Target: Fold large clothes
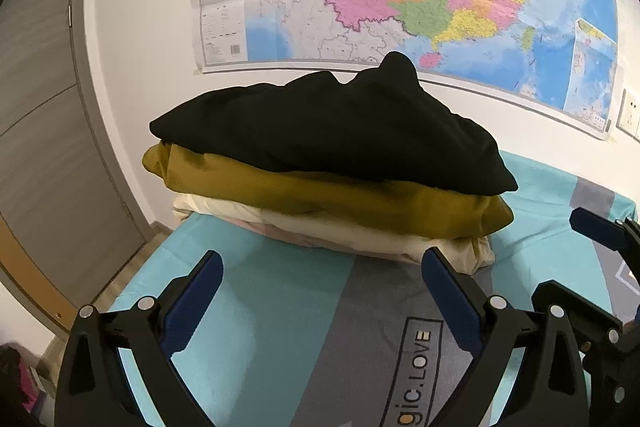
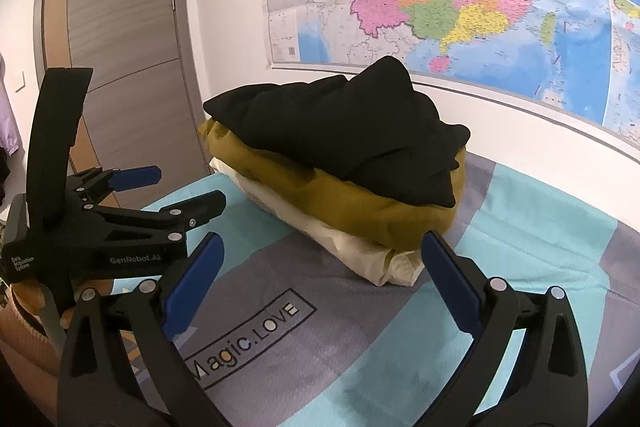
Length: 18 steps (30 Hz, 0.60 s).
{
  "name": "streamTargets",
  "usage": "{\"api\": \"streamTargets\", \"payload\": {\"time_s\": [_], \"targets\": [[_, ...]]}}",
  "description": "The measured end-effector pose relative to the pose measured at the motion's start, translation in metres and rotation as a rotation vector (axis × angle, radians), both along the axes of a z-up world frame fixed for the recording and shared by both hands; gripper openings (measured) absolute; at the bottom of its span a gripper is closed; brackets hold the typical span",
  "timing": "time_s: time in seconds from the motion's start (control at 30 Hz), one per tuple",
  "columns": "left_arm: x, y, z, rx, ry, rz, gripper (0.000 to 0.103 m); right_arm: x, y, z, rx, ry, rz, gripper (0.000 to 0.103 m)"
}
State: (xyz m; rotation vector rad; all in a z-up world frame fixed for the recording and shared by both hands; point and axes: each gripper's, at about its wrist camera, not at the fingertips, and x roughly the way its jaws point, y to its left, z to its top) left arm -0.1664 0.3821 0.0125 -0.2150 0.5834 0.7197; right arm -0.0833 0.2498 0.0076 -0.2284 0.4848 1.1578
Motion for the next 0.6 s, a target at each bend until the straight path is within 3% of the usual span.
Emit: {"api": "streamTargets", "payload": {"time_s": [0.6], "targets": [[-0.012,-0.016,0.002,0.016,-0.013,-0.017,0.096,-0.009,-0.022,0.001,0.026,0.016,-0.008,0.097]]}}
